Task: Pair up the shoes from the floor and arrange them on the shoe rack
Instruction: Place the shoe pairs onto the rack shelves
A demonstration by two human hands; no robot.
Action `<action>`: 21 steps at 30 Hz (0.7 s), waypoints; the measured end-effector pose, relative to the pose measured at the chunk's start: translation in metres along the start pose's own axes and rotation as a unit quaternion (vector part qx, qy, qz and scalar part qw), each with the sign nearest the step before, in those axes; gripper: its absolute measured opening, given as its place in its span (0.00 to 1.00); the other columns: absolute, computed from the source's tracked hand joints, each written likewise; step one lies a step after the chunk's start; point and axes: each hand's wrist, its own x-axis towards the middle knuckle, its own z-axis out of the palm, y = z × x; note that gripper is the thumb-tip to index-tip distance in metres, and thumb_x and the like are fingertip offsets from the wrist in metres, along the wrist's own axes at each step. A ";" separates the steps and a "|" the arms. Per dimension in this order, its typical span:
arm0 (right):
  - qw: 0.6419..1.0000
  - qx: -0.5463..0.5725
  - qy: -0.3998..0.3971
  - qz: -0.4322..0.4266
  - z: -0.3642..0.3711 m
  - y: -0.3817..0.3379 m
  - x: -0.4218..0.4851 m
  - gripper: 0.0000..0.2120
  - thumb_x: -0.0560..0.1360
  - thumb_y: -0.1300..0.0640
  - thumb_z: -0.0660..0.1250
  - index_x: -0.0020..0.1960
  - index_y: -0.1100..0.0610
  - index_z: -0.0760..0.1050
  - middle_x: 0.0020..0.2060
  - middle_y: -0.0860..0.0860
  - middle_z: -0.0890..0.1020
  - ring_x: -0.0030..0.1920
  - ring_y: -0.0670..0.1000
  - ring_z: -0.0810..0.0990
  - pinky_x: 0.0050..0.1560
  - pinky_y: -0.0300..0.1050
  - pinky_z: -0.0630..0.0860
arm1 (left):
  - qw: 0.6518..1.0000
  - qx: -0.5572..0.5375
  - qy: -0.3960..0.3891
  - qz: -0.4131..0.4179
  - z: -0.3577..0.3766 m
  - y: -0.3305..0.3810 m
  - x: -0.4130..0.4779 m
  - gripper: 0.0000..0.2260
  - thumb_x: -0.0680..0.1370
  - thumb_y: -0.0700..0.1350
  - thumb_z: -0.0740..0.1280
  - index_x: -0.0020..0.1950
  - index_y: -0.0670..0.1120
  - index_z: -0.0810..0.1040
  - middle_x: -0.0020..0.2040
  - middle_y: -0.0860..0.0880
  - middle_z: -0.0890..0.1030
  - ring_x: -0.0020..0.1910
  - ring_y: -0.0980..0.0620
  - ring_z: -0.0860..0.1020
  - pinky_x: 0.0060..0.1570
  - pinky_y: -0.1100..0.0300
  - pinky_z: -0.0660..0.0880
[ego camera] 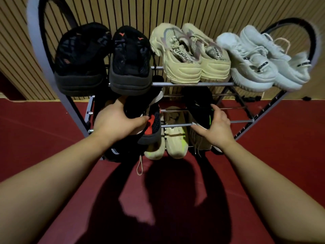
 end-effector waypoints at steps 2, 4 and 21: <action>1.000 -0.006 0.008 0.005 -0.004 0.006 0.005 0.43 0.68 0.45 0.74 0.74 0.58 0.56 0.68 0.61 0.66 0.69 0.61 0.63 0.68 0.50 0.60 | 1.000 -0.017 0.008 0.002 0.003 0.003 0.002 0.30 0.67 0.63 0.72 0.65 0.52 0.72 0.59 0.46 0.79 0.58 0.43 0.77 0.54 0.52 0.75; 0.999 -0.027 0.014 0.023 -0.011 0.017 0.010 0.39 0.68 0.46 0.74 0.70 0.63 0.60 0.64 0.62 0.68 0.65 0.62 0.65 0.64 0.49 0.62 | 1.000 -0.026 0.008 0.003 0.004 0.009 0.000 0.34 0.61 0.68 0.70 0.63 0.53 0.74 0.59 0.46 0.79 0.57 0.44 0.77 0.55 0.50 0.76; 0.989 0.146 0.023 0.022 -0.042 0.094 0.027 0.49 0.66 0.54 0.78 0.76 0.57 0.51 0.73 0.58 0.59 0.74 0.55 0.58 0.73 0.46 0.56 | 1.000 -0.027 0.012 -0.003 0.089 0.112 0.008 0.31 0.68 0.63 0.70 0.63 0.45 0.73 0.60 0.41 0.74 0.60 0.41 0.74 0.57 0.56 0.70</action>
